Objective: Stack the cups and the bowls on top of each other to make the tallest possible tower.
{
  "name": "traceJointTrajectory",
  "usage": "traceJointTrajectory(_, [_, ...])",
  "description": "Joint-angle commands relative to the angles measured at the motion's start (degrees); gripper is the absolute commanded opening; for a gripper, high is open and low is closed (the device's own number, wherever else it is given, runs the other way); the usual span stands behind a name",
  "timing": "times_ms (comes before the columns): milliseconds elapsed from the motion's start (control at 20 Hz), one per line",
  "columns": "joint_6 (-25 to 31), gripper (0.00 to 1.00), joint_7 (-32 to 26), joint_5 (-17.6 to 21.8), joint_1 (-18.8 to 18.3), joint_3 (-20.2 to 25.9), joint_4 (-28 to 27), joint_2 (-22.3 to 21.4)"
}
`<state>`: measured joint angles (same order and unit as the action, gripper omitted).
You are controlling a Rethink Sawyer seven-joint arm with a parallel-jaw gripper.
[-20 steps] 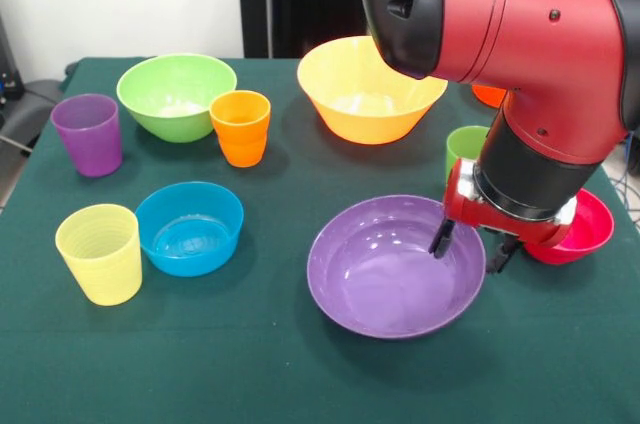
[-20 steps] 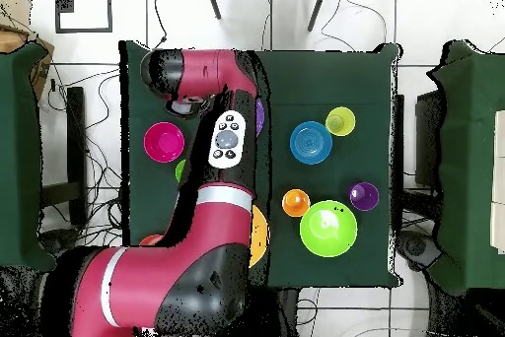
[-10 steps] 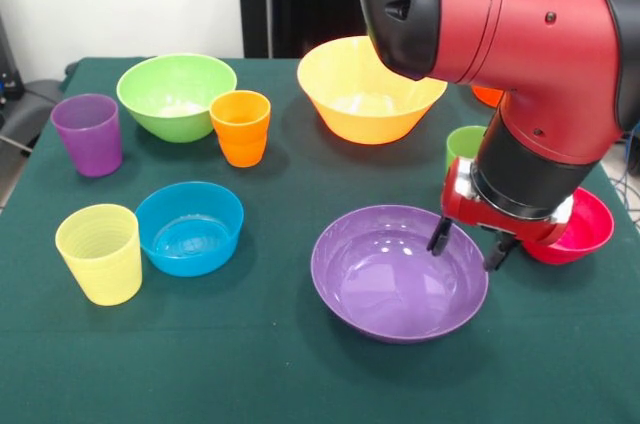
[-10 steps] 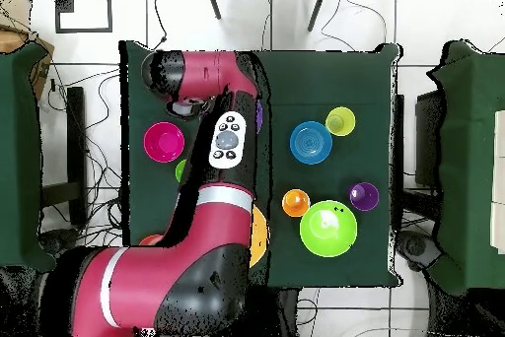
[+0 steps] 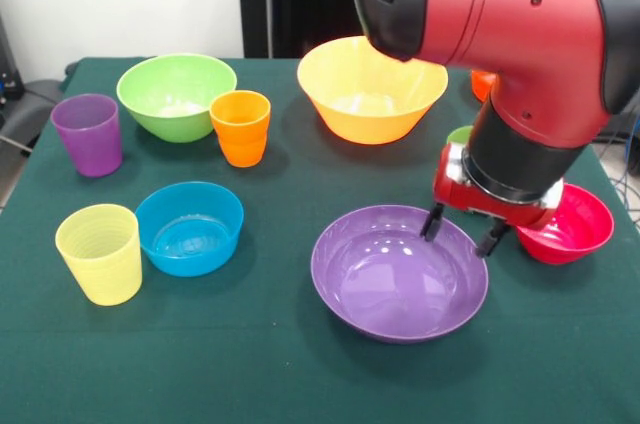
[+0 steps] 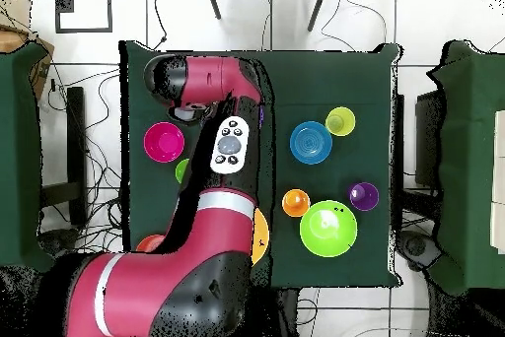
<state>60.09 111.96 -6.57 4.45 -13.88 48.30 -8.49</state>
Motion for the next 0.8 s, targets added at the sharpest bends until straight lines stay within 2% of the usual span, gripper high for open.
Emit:
traceJointTrajectory(50, [-3.52, 1.00, 0.56, 0.42, -0.20, 5.75, 9.61, -6.31])
traceJointTrajectory(300, [-2.46, 1.00, -2.13, -0.66, -1.72, 7.11, 14.19, -12.17])
traceJointTrajectory(550, [-0.46, 1.00, -4.53, 0.30, -3.07, 7.41, 15.85, -14.68])
traceJointTrajectory(800, [-2.50, 1.00, -11.81, 1.65, -6.26, 8.54, 25.75, -21.98])
